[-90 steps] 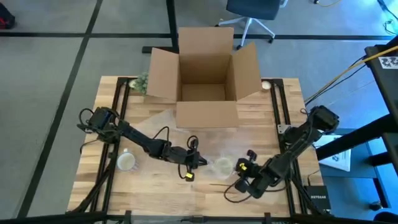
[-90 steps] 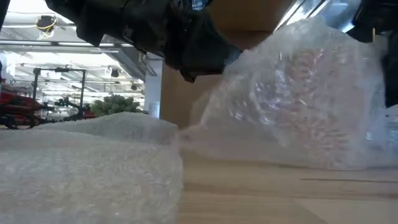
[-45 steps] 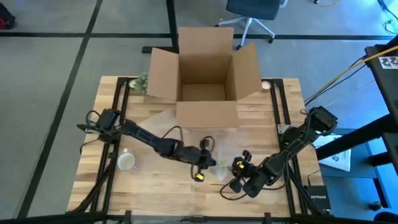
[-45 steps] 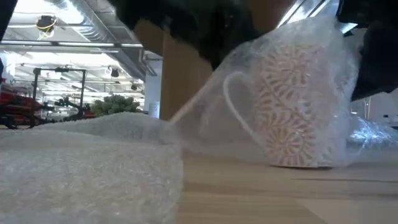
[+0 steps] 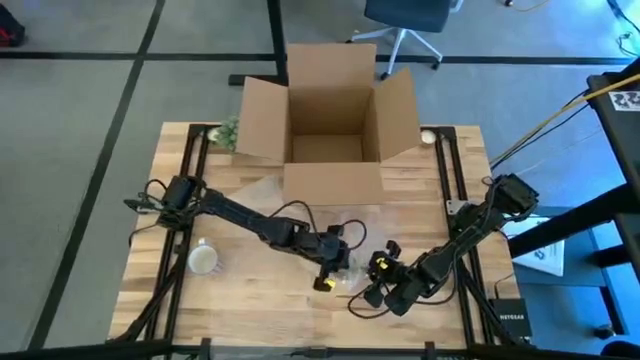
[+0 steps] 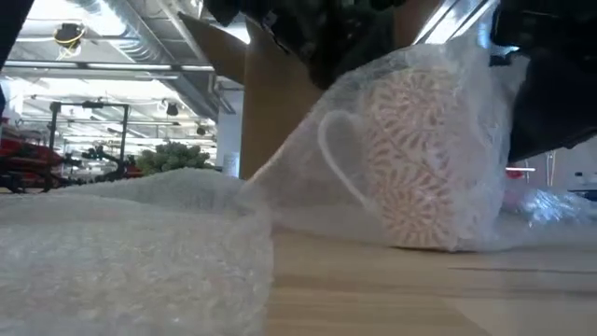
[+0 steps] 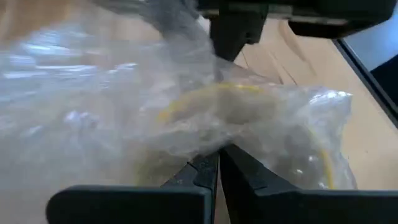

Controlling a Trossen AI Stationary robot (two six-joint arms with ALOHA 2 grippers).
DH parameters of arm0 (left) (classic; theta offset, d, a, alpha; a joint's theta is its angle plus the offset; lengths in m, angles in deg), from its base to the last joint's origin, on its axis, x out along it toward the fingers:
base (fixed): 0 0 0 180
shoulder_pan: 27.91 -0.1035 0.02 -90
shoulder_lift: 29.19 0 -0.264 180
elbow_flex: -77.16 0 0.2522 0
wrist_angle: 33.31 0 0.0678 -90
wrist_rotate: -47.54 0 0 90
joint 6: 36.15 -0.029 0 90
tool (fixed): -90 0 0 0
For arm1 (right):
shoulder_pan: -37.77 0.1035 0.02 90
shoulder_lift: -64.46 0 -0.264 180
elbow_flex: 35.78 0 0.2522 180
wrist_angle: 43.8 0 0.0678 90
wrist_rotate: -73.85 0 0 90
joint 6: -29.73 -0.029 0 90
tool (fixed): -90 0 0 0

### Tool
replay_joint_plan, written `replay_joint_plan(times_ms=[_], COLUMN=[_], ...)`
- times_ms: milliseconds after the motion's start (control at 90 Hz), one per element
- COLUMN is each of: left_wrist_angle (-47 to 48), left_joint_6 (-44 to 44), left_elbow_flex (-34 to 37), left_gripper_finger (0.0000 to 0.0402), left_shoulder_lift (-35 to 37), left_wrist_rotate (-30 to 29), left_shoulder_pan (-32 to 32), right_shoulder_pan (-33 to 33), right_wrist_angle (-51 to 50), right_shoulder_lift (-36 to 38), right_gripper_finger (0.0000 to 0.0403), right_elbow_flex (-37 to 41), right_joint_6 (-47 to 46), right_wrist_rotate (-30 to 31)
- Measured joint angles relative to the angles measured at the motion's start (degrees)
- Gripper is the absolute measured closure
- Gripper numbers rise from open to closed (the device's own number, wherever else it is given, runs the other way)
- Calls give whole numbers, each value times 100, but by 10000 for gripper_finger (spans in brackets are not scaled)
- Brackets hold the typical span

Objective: Wrap mug
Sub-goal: Wrap the orange mug with the bubble wrap

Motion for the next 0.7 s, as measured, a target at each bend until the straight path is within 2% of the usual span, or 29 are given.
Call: replay_joint_plan(times_ms=[122, 333, 522, 644, 700], left_wrist_angle=[-29, 49, -44, -83, -81], left_joint_6=[230, 236, 133, 159, 162], left_elbow_flex=[18, 71, 60, 60, 60], left_gripper_finger=[402, 402, 402, 402, 402], left_shoulder_lift=[-54, -80, -69, -69, -69], left_wrist_rotate=[32, -9, -17, -17, -20], left_shoulder_pan=[-7, 43, 58, 60, 60], right_shoulder_pan=[43, 478, 654, 629, 528], right_wrist_angle=[-413, -1508, -1897, -1705, -1595], right_shoulder_lift=[158, 627, 704, 734, 746], right_gripper_finger=[403, 403, 403, 403, 403], right_elbow_flex=[-257, -720, -772, -807, -831], right_joint_6=[82, -247, -646, -413, -338], right_wrist_rotate=[-193, -729, -461, 327, 286])
